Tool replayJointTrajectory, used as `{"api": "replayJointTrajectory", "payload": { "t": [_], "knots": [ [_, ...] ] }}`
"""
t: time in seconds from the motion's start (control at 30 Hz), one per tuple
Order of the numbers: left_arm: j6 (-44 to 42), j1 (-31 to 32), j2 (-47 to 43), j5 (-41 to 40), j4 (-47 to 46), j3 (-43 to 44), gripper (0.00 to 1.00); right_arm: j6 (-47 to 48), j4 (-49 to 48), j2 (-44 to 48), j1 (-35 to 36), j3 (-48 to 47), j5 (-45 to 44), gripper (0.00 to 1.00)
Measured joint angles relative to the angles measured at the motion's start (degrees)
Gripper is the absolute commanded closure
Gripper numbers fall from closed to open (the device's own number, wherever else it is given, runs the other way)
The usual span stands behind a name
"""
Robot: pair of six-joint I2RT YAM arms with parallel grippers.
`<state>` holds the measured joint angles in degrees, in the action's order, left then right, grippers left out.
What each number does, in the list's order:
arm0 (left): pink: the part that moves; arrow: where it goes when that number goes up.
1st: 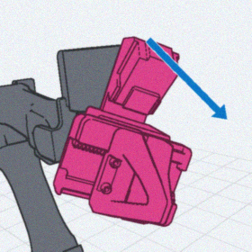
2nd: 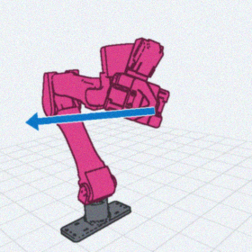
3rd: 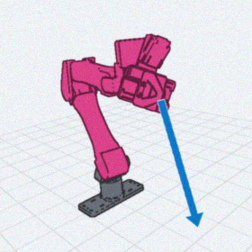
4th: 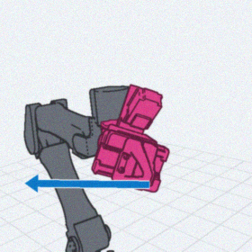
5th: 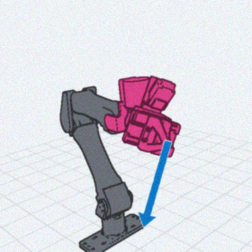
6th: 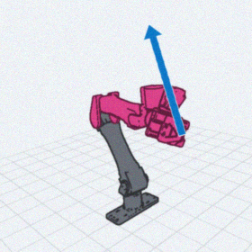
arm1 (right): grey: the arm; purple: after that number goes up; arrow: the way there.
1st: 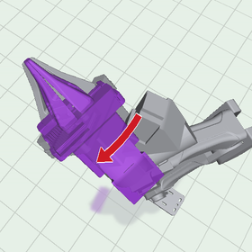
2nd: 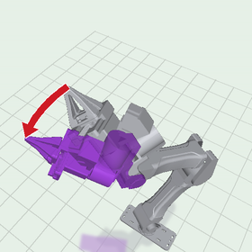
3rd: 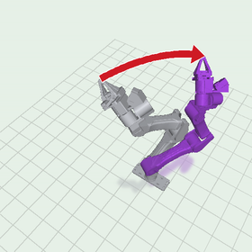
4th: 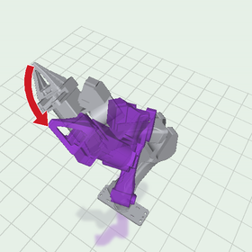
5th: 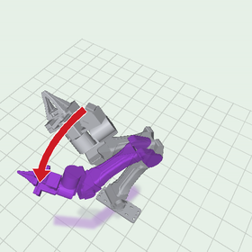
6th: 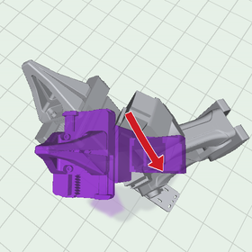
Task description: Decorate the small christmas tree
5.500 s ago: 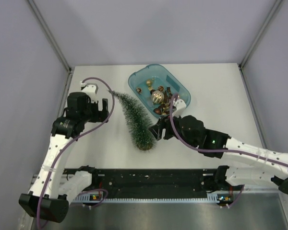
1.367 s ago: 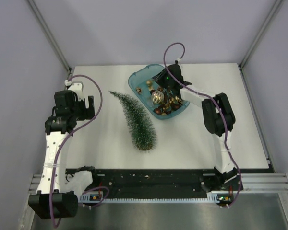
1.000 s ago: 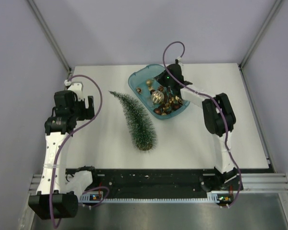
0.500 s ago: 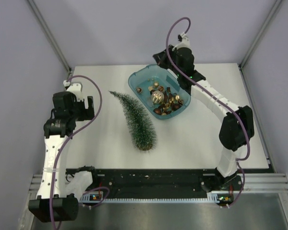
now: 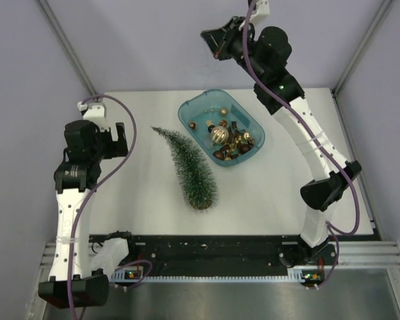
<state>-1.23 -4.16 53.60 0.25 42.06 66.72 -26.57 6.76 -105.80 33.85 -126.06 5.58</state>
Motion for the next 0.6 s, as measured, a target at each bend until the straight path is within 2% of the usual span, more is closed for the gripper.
{"api": "replayJointTrajectory", "payload": {
  "t": [0.2,0.43,0.6],
  "knots": [
    [-0.5,0.0,1.7,2.8,-2.7,5.4,0.01,2.2,2.6,-0.8,0.9,-9.8,2.5,1.0],
    [-1.6,0.0,3.6,9.9,-5.4,11.5,0.01,3.2,4.3,-0.8,1.3,-10.2,4.9,1.0],
    [-1.5,0.4,5.3,18.6,-10.2,17.9,0.01,3.0,4.7,-0.8,1.4,-11.1,7.9,1.0]
  ]
}}
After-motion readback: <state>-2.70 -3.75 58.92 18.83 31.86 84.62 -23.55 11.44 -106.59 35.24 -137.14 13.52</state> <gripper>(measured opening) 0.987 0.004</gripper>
